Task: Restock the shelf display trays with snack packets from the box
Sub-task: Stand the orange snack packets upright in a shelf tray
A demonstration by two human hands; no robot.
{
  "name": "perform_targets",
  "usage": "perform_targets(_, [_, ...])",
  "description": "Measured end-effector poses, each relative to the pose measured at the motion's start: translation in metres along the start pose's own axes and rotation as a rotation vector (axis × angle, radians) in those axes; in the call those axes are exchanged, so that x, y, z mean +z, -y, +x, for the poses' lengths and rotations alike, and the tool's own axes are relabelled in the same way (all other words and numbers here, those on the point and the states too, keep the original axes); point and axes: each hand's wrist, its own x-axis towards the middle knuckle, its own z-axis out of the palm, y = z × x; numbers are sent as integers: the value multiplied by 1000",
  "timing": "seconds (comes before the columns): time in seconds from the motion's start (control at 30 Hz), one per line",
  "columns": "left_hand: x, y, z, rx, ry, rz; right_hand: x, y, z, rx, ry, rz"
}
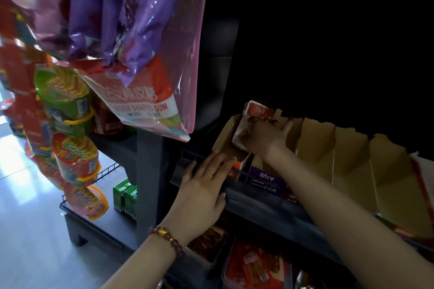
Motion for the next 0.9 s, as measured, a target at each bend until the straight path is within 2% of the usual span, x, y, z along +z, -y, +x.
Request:
perform_targets(0.1, [0,0,1,5,-21,12,-9,3,-7,12,17,-138])
perform_targets(0.33, [1,0,0,11,-33,35,-5,-2,0,-40,47,-228])
perform_targets(0.4, [2,0,1,10,-35,43,-2,1,8,-61,104,-248])
perform_targets(0.53, [1,-1,1,5,-40,45,5,6,18,-68,273,-137])
perform_targets(0.7, [0,0,1,14,-34,42,-1,6,4,-8,122,-305])
perform_targets(0.9, [0,-1,1,8,-24,57,-6,6,-1,-19,112,-206])
